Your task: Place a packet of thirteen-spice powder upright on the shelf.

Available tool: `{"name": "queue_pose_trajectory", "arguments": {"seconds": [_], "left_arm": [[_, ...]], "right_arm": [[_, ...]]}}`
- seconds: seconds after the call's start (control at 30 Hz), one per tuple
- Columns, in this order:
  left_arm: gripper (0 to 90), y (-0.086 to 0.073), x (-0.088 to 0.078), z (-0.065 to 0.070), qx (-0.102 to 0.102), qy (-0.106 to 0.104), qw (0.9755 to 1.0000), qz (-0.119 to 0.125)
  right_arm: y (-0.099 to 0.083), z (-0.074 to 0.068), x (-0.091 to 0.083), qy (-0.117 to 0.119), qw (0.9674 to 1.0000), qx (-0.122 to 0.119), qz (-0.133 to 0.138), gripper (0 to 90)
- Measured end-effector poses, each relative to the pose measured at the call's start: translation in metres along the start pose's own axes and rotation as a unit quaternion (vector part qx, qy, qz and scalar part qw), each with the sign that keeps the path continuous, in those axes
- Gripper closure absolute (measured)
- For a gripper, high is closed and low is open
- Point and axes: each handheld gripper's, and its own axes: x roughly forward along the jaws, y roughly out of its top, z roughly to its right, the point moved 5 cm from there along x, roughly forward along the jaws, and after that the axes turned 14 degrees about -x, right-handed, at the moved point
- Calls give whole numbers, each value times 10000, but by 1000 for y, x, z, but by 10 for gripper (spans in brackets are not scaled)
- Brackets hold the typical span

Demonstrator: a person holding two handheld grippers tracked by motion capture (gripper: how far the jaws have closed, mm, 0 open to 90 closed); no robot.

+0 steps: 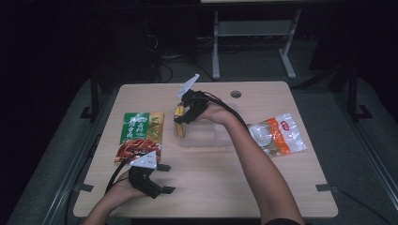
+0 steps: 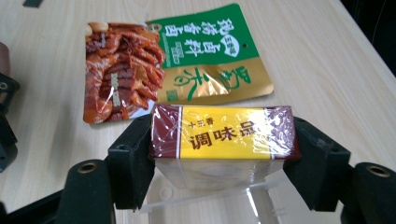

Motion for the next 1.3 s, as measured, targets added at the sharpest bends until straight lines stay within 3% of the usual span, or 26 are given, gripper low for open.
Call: {"name": "queue_pose_trajectory", "arguments": {"seconds": [0.1, 0.27, 0.47, 0.6, 0.63, 0.77, 0.83, 0.87, 0.97, 1.1, 1.13, 1.3], "left_arm": [[165, 0, 0, 0, 20, 2, 10000, 9], [165, -1, 1, 1, -7, -9, 10000, -3], [165, -1, 0, 0, 39, 19, 10000, -47], [165, -1, 1, 0, -7, 9, 10000, -39], [165, -1, 0, 0, -11, 51, 10000, -65], [166, -2, 0, -3, -63, 120, 9999, -91], [166, -2, 0, -4, -53, 132, 9998, -102], [166, -2, 0, -5, -79, 147, 9998, -85], [166, -1, -1, -7, -85, 192, 9998, -55], [166, -2, -1, -7, -92, 237, 9997, -61], [166, -2, -1, -8, -85, 258, 9996, -71], [166, -2, 0, -8, -75, 305, 9995, -102]], "right_arm": [[-5, -2, 5, 4, 9998, 14, -174, 282], [-8, -1, 4, -82, 9998, 123, -113, 264], [-3, 1, -13, -290, 9993, 235, 9, 163], [-2, -1, -28, -424, 9984, 369, 79, 141], [-2, -4, -39, -475, 9981, 363, 131, 141], [-7, -13, -53, -511, 9967, 609, 155, 140], [-10, -14, -56, -535, 9970, 536, 177, 140], [-15, -21, -63, -562, 9958, 699, 171, 140], [-23, -29, -71, -685, 9945, 781, 112, 140], [-37, -38, -75, -792, 9934, 824, -62, 140], [-45, -44, -78, -911, 9919, 875, -90, 140], [-58, -58, -79, -992, 9892, 1077, -5, 138]]}}
